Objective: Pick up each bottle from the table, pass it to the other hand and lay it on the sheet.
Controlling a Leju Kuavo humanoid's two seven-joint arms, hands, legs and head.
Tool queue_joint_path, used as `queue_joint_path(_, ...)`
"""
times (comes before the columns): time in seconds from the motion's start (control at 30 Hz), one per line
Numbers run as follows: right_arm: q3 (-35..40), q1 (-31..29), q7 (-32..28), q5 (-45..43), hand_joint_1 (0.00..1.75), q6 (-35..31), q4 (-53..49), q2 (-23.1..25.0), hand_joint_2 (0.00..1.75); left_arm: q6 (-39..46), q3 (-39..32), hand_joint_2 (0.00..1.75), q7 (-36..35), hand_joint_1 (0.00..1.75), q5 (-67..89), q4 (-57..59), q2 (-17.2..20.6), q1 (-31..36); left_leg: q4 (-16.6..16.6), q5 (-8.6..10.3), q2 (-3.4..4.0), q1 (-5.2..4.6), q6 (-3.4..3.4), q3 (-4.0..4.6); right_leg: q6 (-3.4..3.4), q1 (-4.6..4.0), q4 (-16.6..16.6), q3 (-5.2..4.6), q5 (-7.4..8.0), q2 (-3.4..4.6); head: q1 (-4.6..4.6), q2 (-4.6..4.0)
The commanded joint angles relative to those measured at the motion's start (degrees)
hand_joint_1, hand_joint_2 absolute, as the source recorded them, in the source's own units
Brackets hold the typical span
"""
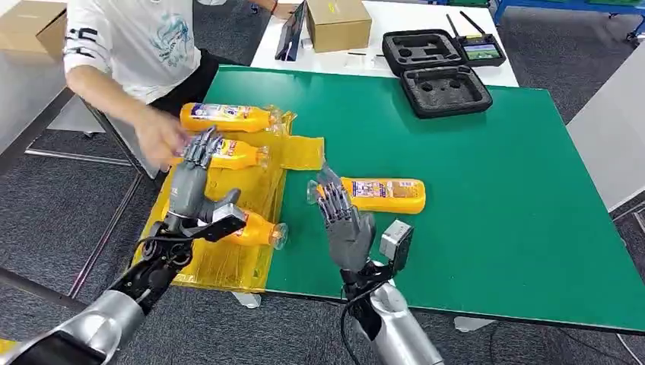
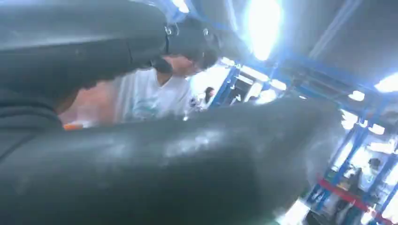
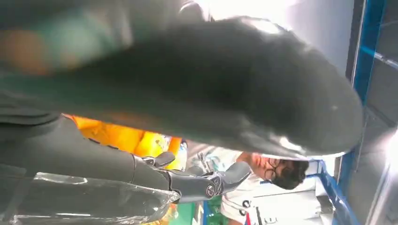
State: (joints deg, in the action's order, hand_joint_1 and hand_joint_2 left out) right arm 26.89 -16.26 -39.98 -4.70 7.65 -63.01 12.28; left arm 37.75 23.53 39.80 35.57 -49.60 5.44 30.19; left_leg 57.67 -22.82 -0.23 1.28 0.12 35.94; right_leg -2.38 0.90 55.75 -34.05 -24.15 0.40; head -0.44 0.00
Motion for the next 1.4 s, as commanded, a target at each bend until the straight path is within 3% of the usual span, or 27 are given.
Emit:
queue_joint_path(0.03,5.09,-2.25,-0.02,1.59,0.0,-1.09,1.65,-2.6,0.0,2.25,-22.32,0.0,0.2,0.0,8.1,-32.37,-10.12,-9.35,0.12,-0.19,0.01,0.0,0.11,-0.08,0.07,-0.03,0.05,0.11,-0.16,-0.05,0.0,0.0)
queue_joint_path(0.23,5.02,-2.21,-0.02,5.02,0.0,-2.32,0.74,-3.97,0.0,2.25,-23.41,0.0,0.2,0.0,-0.16,-32.49,-10.31,-9.52,-0.02,-0.07,0.05,-0.02,0.06,-0.02,0.07,0.0,-0.03,-0.02,-0.07,0.03,0.0,0.0)
queue_joint_path(0.27,5.42,-3.1,-0.02,8.28,0.0,-4.01,1.15,-5.02,0.0,2.25,-22.44,0.0,0.2,0.0,-7.48,-30.67,-9.52,-10.04,-0.02,-0.11,0.07,-0.01,0.07,-0.11,0.09,-0.02,-0.03,0.08,-0.1,0.04,0.0,0.0)
queue_joint_path(0.3,5.22,-3.81,0.45,11.74,0.0,-6.68,1.28,-5.74,1.75,2.25,-21.33,0.0,0.2,0.0,-11.25,-30.06,-8.68,-10.64,-0.04,-0.12,0.12,-0.02,0.08,-0.18,0.1,-0.02,-0.05,0.12,-0.09,0.09,-0.02,0.0)
queue_joint_path(0.47,-0.03,-10.05,11.28,27.81,0.0,-17.43,3.09,-10.78,1.75,-1.22,-15.88,0.0,0.2,0.0,-32.44,-28.37,-3.73,-16.71,-0.08,-0.07,0.09,-0.05,0.12,-0.15,0.05,0.0,-0.08,0.11,-0.05,0.06,0.0,0.0)
queue_joint_path(0.5,-0.43,-11.43,13.1,29.76,0.0,-17.52,4.25,-12.11,1.75,-2.61,-16.13,1.75,0.2,0.0,-34.22,-28.73,-3.54,-18.27,-0.09,-0.05,0.14,-0.05,0.1,-0.09,0.02,0.02,-0.08,0.06,-0.02,0.11,0.0,0.0)
queue_joint_path(0.6,-2.63,-15.62,15.76,37.42,0.0,-20.78,10.19,-15.32,1.75,-6.65,-17.64,1.75,0.2,0.0,-37.93,-30.38,-4.07,-22.24,-0.1,-0.08,0.17,-0.1,0.13,-0.19,0.01,0.07,-0.11,0.15,-0.02,0.15,0.0,0.0)
queue_joint_path(0.73,-2.53,-20.6,19.12,44.1,0.0,-22.93,17.89,-16.91,1.75,-7.09,-17.36,1.75,0.2,0.0,-36.42,-30.3,-5.2,-22.24,0.01,-0.16,0.04,-0.11,0.13,-0.2,0.05,0.08,-0.06,0.23,-0.12,-0.01,0.0,0.0)
queue_joint_path(0.87,-2.16,-23.96,20.36,46.65,0.0,-23.09,23.25,-17.16,1.75,-7.16,-17.08,1.75,0.2,0.0,-36.21,-29.24,-5.66,-21.86,0.02,-0.11,0.01,-0.13,0.08,-0.12,0.06,0.1,-0.01,0.13,-0.1,-0.04,-0.02,0.0)
queue_joint_path(1.1,-2.16,-23.96,20.36,46.65,0.0,-23.09,23.25,-17.16,1.75,-7.16,-17.08,1.75,0.2,0.0,-36.21,-29.24,-5.66,-21.86,0.0,-0.09,0.02,-0.07,0.07,-0.06,0.04,0.05,-0.02,0.05,-0.07,-0.01,-0.02,0.0)
queue_joint_path(1.4,2.29,-34.17,26.36,53.6,0.0,-18.01,41.39,-14.52,1.75,-9.16,-16.15,1.75,0.2,0.0,-37.18,-25.16,-5.58,-21.77,0.0,-0.07,0.1,-0.11,0.08,-0.03,0.04,0.09,0.01,0.0,-0.04,0.07,0.0,0.0)
